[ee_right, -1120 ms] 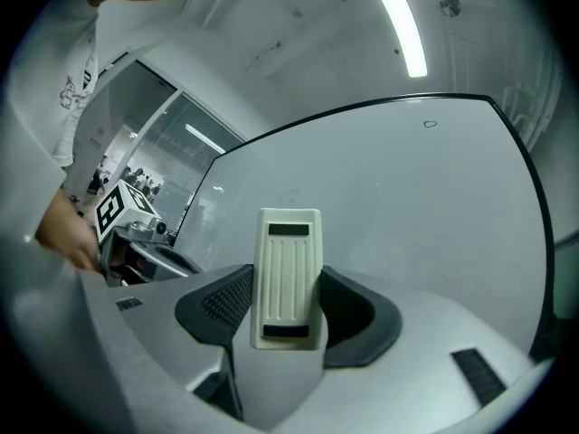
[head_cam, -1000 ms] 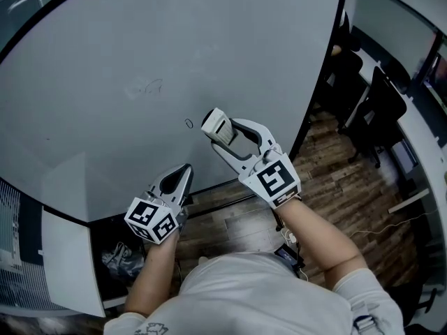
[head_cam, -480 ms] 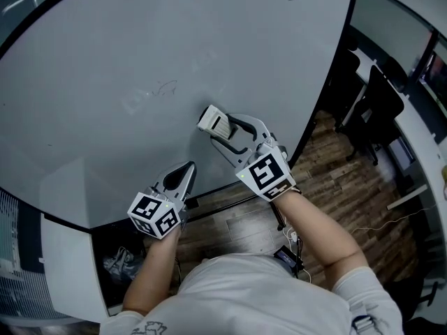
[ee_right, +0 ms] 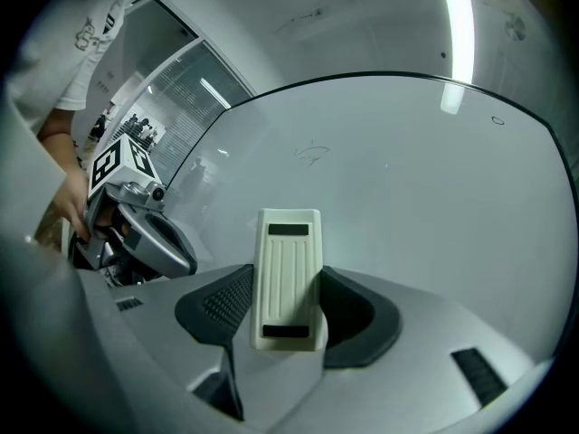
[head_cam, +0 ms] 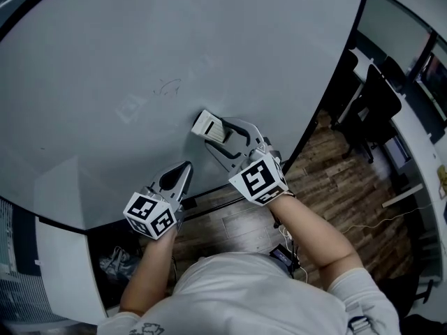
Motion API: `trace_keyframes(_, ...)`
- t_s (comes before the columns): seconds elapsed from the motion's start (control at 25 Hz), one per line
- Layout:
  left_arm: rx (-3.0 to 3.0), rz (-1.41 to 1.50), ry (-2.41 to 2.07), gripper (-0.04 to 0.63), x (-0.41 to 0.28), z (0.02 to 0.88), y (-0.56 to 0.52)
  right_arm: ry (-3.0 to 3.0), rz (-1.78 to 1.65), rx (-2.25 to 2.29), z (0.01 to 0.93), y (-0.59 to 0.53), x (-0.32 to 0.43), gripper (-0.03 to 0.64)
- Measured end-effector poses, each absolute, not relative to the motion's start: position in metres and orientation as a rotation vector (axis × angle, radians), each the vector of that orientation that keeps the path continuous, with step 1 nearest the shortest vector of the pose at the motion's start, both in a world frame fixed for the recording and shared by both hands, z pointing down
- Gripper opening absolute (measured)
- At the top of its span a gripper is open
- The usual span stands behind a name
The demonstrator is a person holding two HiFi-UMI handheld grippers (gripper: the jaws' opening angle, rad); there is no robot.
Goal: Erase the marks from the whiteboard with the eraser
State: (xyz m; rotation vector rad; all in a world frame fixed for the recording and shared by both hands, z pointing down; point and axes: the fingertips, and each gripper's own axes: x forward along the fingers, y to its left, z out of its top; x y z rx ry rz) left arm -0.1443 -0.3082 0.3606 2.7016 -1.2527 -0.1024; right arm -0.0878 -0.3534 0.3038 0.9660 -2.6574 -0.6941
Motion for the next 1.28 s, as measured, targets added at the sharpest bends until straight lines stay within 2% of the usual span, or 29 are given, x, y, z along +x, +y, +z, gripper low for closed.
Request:
trace_keyframes(0.72,2.645,-0.093,-1.288,0.006,-0.162,0.377,-0.307,-2.675,-0.599,0.778,0.356,-0.336,-0.134,0.241)
trace_keyframes(1.28,2.673,-0.11,-1.265,0.006,-0.145,0.371,-0.306,-2.685,-0.758,0.959,0.269,-0.355,-0.08,0.241)
